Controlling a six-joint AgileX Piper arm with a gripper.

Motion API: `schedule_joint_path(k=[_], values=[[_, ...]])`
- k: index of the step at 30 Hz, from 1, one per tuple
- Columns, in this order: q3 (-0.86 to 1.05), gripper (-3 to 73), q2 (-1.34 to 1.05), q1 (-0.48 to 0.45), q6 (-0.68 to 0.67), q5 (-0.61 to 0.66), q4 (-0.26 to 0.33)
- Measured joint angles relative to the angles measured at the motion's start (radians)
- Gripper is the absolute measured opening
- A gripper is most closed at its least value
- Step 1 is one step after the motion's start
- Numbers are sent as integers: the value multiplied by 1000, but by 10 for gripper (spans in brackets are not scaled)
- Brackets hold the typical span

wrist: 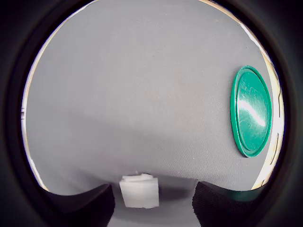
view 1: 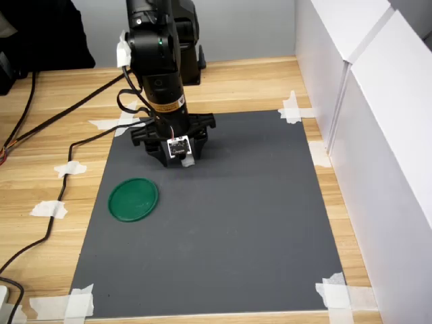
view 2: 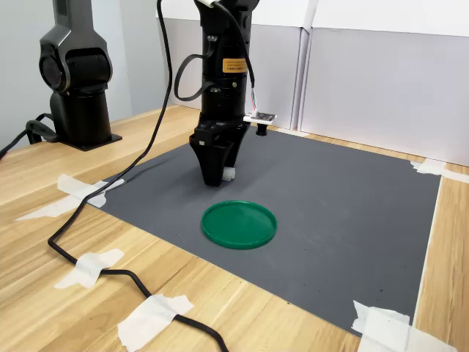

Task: Grasp a white terminal and put it on the green lid.

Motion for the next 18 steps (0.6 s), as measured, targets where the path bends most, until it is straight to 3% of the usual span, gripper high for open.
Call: schedule_joint_path(k=[11,14,18], values=[[0,678,4,0,-38,-7,8],[0,616,4,0,-51,-7,11],[0,469,4,0,-62,-8,23]])
